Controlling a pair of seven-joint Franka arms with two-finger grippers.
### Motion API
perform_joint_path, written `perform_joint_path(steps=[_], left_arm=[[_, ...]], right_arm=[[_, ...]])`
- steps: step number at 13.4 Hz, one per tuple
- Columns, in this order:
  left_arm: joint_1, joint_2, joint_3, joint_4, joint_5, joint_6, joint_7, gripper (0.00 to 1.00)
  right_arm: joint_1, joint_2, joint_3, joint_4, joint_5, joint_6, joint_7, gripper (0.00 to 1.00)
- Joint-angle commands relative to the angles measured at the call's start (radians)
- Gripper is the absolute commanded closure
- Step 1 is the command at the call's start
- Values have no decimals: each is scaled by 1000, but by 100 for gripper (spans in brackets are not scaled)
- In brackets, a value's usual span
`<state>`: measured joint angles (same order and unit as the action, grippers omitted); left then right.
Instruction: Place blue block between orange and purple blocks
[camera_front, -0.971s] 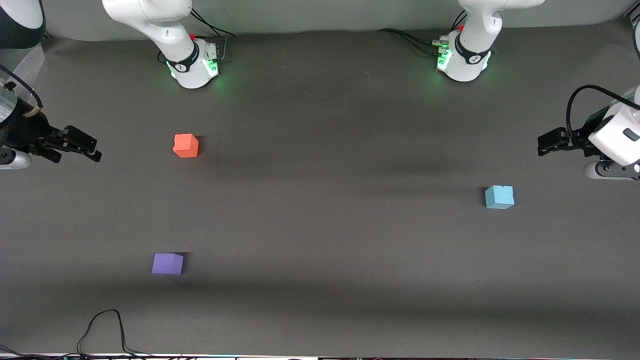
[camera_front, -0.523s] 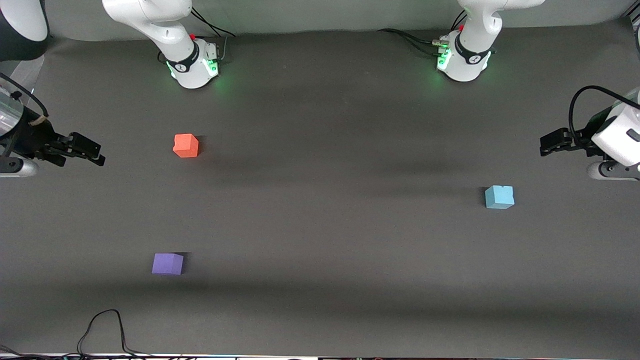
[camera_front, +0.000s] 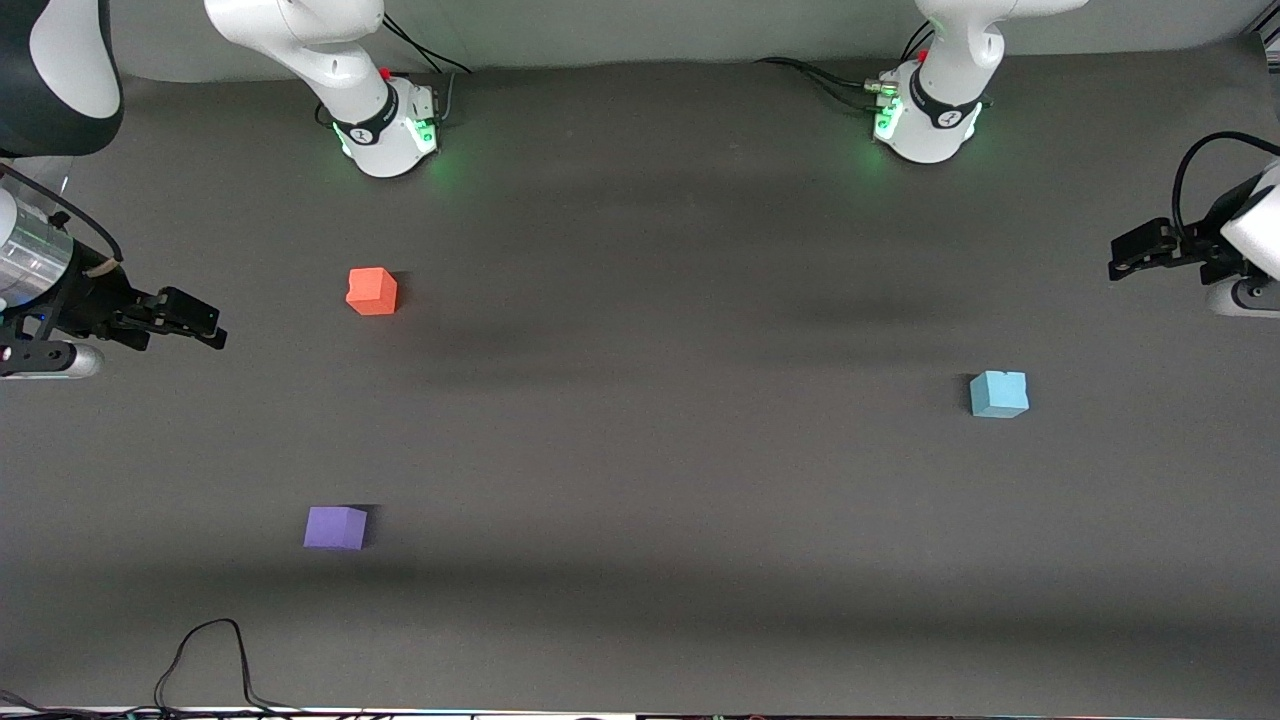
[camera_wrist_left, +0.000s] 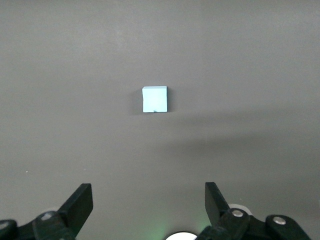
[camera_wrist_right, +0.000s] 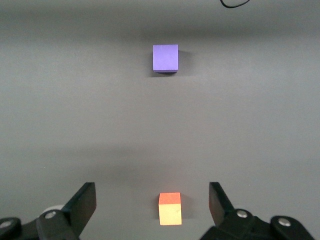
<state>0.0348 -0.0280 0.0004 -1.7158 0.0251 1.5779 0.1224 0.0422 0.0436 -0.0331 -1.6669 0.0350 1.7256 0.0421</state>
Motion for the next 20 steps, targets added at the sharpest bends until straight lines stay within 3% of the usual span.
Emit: perform_joint_path(steps=[1, 8, 12, 20], left_arm=[[36, 22, 3, -37, -2, 56, 37, 0], [34, 68, 1, -286, 4, 360, 51, 0], [31, 111, -2, -507, 9, 713, 82, 0], [28, 338, -3, -559, 24, 1045, 97, 0]], right_arm=[[8, 15, 2, 16, -27, 5, 2, 0], [13, 16, 4, 30, -24, 3, 16, 0], [33, 16, 1, 29, -26, 2, 15, 0], [34, 16, -2, 27, -26, -1, 15, 0]])
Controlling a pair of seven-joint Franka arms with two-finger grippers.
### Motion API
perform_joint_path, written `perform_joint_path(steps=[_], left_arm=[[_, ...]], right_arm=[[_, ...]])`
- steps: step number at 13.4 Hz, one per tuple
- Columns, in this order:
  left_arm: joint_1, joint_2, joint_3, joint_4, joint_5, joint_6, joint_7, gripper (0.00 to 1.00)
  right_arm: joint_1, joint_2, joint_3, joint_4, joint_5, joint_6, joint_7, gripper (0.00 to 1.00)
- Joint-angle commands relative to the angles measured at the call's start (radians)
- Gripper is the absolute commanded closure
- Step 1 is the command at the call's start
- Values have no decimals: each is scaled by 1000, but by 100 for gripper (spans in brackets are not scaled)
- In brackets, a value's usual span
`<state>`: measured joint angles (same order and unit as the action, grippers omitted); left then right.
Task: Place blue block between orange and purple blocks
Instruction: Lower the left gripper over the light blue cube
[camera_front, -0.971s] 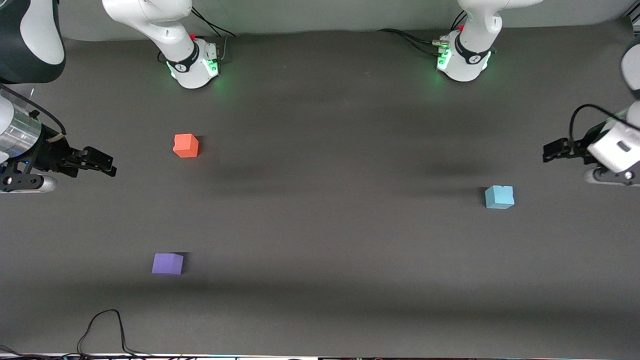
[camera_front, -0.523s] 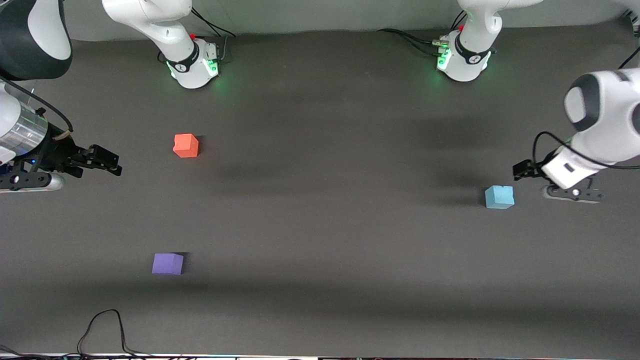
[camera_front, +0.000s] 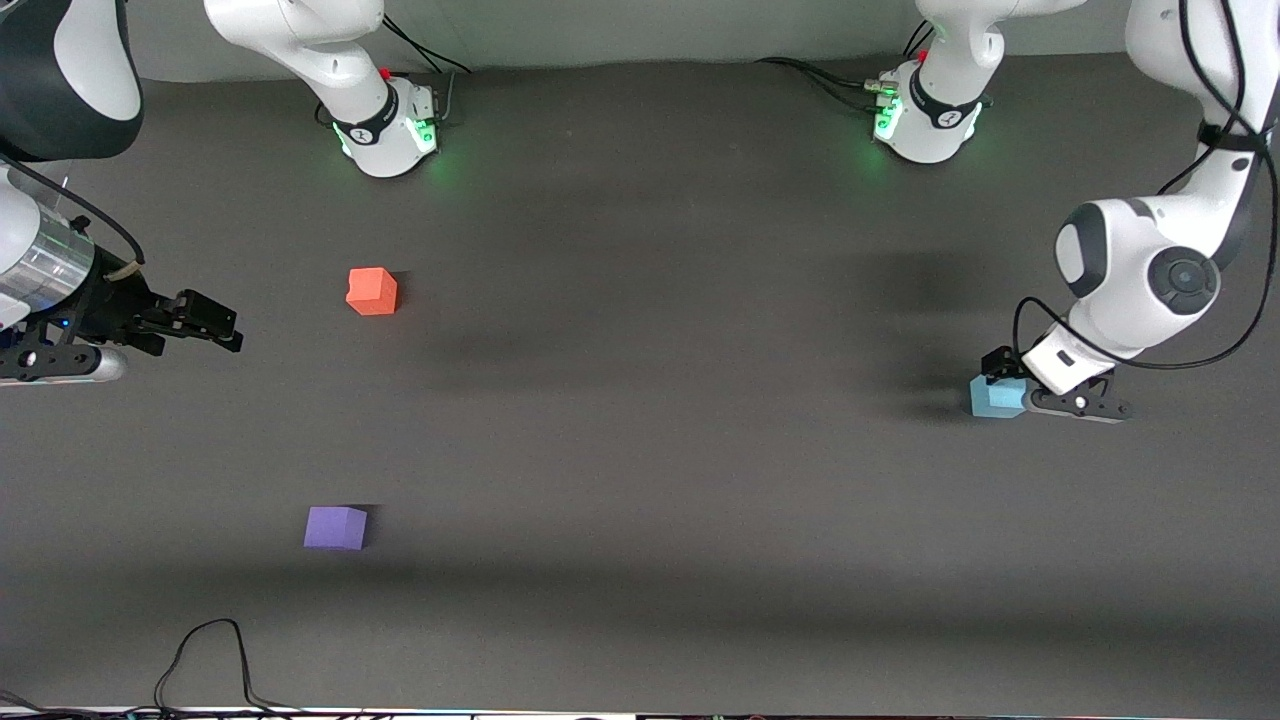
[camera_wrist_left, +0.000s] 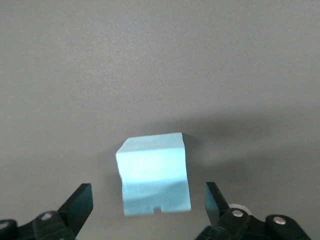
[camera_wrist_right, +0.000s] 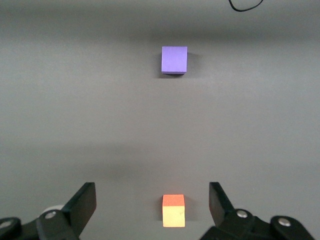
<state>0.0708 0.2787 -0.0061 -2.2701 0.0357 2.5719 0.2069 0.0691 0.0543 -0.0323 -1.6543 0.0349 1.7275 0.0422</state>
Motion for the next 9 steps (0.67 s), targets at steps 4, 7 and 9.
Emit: perform_joint_path(steps=[4, 7, 9], left_arm=[[-6, 106, 5, -3, 13, 122, 12, 0], [-9, 108, 3, -3, 13, 114, 8, 42], [-8, 103, 3, 0, 13, 107, 6, 54]], right_arm=[[8, 6, -3, 14, -26, -6, 16, 0], [6, 6, -3, 14, -26, -6, 16, 0], [6, 6, -3, 14, -24, -6, 16, 0]])
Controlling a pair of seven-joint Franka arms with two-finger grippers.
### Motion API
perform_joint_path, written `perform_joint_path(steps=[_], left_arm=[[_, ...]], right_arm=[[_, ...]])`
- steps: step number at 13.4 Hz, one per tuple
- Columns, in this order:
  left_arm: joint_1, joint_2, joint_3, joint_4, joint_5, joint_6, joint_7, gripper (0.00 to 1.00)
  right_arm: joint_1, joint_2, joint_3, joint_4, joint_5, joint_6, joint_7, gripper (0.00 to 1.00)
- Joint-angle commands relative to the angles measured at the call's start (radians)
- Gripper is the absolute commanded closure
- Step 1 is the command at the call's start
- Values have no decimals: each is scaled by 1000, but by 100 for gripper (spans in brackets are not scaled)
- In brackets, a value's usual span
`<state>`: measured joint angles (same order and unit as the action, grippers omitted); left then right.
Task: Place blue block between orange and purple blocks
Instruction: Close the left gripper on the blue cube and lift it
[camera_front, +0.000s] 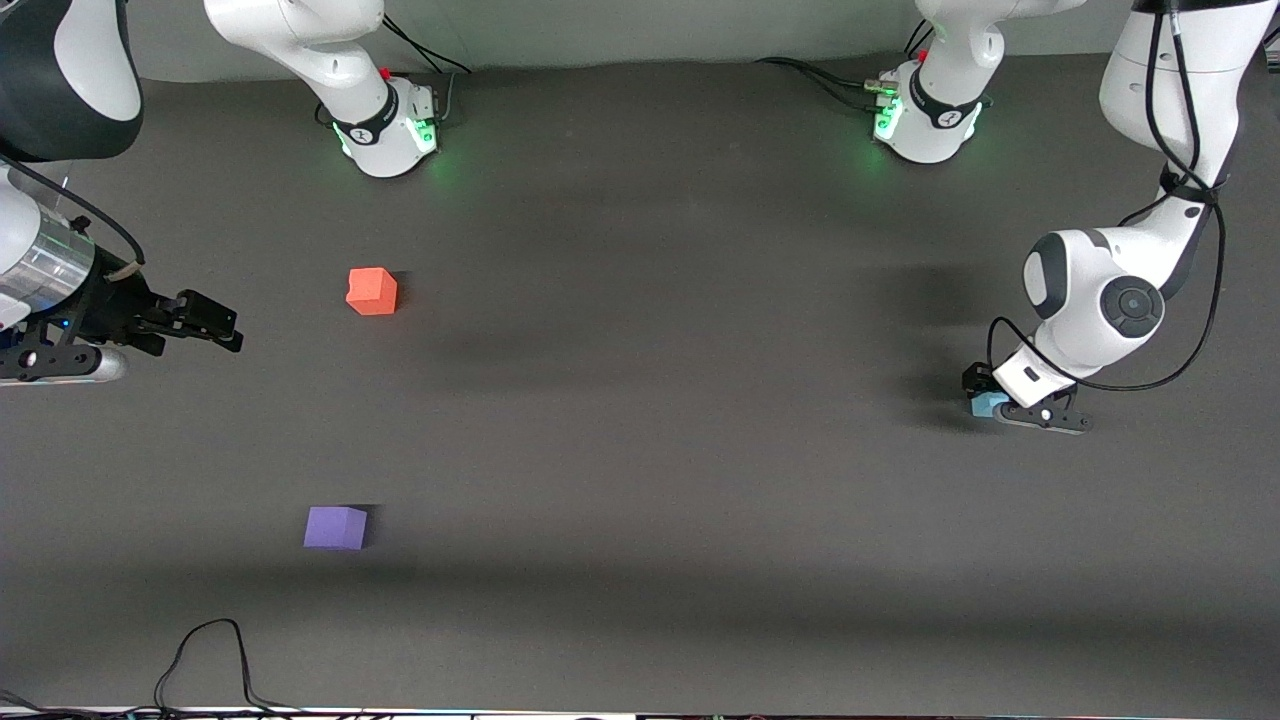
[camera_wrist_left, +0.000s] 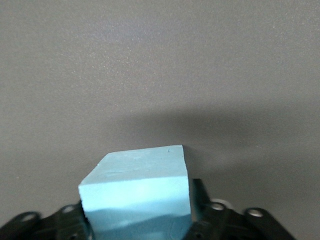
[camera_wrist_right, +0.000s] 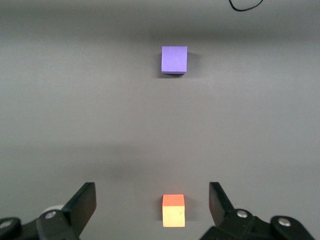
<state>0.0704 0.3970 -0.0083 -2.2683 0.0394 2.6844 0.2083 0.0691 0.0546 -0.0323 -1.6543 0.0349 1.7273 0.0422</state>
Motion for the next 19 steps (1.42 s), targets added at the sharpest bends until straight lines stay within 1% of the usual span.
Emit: perform_joint_path(steps=[1, 3, 4, 6, 7, 8, 10, 12, 14, 15, 17, 19], left_arm=[[-8, -20, 5, 3, 10, -9, 6, 58], [-6, -41, 5, 19, 10, -40, 5, 58], [-4, -61, 5, 59, 10, -122, 5, 58], [-14, -108, -1, 178, 10, -361, -9, 58], [-35, -133, -1, 226, 10, -461, -33, 58], [-55, -156, -2, 255, 10, -528, -65, 58], [-154, -190, -2, 306, 10, -639, -183, 58], [-283, -184, -2, 370, 10, -724, -341, 58], [-398, -164, -4, 415, -1, -724, -496, 59], [-467, -135, -9, 447, -4, -716, -580, 61], [-610, -31, -9, 577, -4, -721, -767, 62], [-726, 67, -9, 686, -6, -712, -884, 62]], right_arm=[[6, 5, -4, 14, -24, -6, 16, 0], [8, 8, -3, 17, -21, -6, 16, 0], [8, 10, -3, 18, -15, -6, 16, 0], [8, 10, -3, 14, -13, -6, 18, 0], [8, 11, -3, 13, -13, -6, 18, 0], [9, 11, -3, 10, -13, -8, 18, 0], [11, 13, -3, 14, -13, -8, 18, 0], [15, 11, 0, 13, -13, -8, 19, 0], [15, 13, 0, 10, -15, -9, 16, 0], [20, 33, 2, 13, -15, -9, 18, 0], [25, 36, 2, 16, -15, -9, 7, 0], [34, 36, 3, 17, -15, -9, 2, 0]])
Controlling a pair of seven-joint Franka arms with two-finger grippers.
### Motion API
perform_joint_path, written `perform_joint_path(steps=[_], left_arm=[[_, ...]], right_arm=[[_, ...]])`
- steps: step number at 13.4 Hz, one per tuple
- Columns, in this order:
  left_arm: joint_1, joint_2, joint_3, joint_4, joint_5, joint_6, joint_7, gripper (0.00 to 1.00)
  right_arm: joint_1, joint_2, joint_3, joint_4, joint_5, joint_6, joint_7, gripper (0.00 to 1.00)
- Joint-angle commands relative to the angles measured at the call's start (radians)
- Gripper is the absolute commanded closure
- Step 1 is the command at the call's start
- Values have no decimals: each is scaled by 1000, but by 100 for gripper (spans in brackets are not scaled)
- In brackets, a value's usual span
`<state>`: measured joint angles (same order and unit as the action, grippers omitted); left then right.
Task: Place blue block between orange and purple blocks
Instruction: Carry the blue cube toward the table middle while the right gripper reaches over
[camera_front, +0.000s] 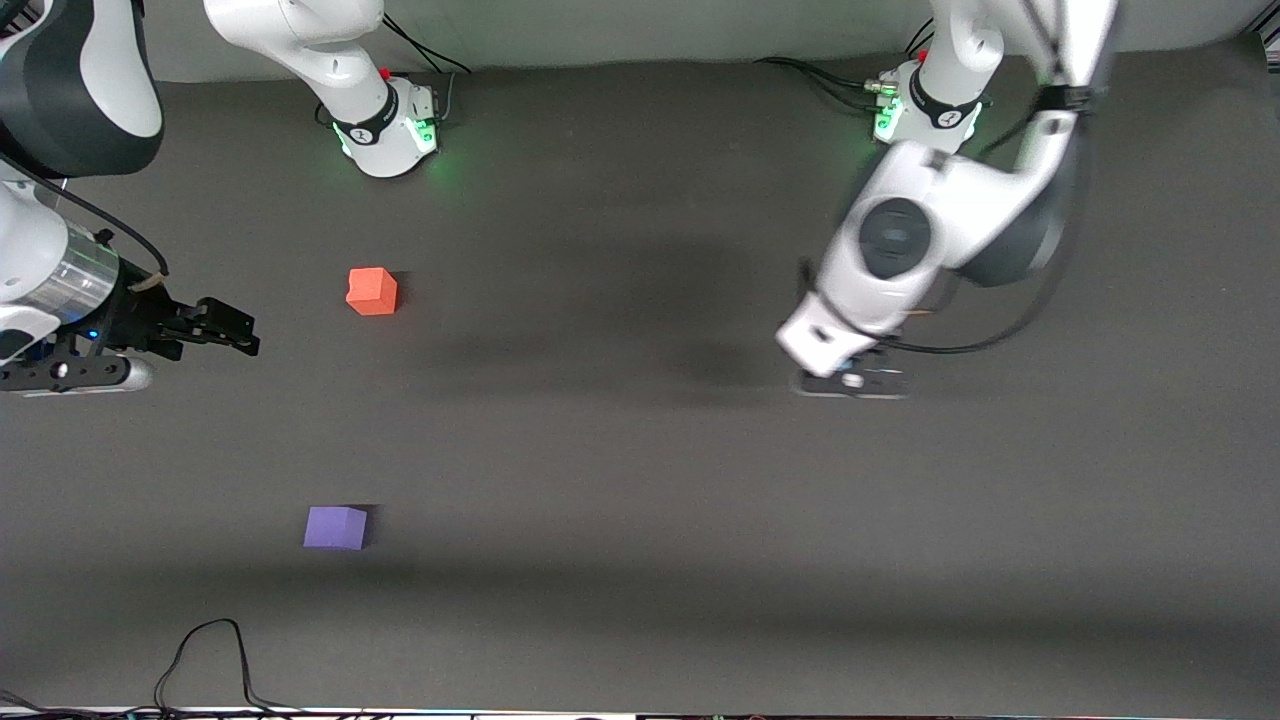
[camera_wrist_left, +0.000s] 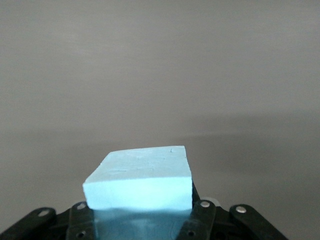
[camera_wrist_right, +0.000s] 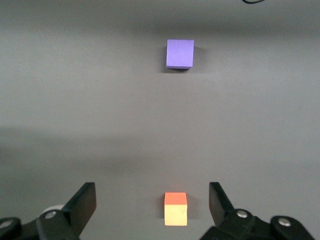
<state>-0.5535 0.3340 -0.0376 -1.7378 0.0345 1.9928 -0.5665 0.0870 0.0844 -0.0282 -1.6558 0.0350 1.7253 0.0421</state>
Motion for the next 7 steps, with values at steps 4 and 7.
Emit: perform_joint_path(steps=[4, 7], left_arm=[[-215, 348, 19, 337, -5, -9, -194, 62], [-249, 442, 18, 368, -4, 95, -256, 62]], right_arm=[[28, 6, -1, 19, -15, -7, 2, 0], [28, 8, -1, 16, -15, -7, 1, 0]])
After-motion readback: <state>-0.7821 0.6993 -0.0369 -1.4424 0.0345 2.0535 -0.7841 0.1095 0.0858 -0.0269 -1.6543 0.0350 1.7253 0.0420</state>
